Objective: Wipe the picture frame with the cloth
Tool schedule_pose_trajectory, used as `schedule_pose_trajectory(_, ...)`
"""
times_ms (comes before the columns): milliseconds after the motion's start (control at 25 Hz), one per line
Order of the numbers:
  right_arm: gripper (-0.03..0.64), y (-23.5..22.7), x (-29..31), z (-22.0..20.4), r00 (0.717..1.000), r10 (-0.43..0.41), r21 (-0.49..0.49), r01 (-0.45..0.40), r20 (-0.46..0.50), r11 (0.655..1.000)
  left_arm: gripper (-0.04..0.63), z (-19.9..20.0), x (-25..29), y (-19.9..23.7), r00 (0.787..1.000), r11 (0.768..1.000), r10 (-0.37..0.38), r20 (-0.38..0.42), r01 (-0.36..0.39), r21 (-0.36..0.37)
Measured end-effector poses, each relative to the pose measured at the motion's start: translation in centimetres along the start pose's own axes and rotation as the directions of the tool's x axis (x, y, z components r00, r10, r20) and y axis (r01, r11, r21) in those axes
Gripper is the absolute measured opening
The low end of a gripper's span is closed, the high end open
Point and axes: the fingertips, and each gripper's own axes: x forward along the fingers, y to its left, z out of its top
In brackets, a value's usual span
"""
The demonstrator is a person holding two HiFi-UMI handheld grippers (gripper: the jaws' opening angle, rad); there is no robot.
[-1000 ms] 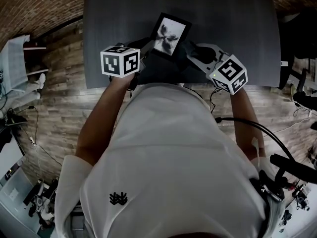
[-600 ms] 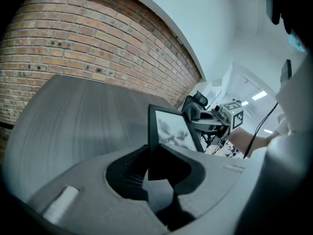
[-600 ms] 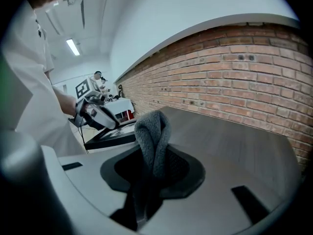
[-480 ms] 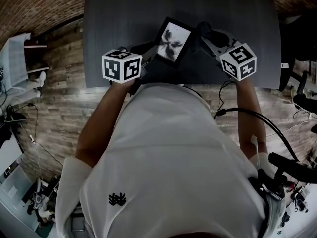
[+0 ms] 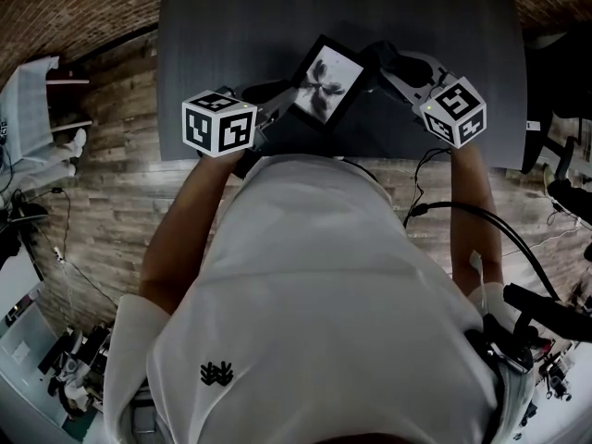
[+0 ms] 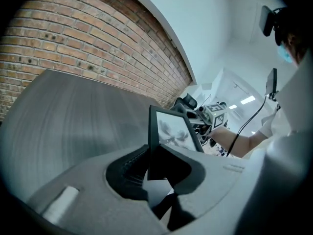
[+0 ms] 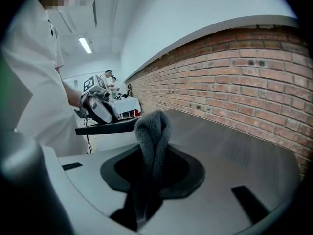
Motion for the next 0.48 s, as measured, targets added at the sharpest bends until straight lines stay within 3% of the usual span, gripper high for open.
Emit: schedule_pose_trajectory(480, 0.109, 2.3, 1.8, 2.2, 0.973, 0.228, -0.144, -0.223, 0.019, 0.964, 0.077, 0.1, 0.0, -3.6, 0.986, 0.983, -0.155, -0.053, 0.160, 0.087)
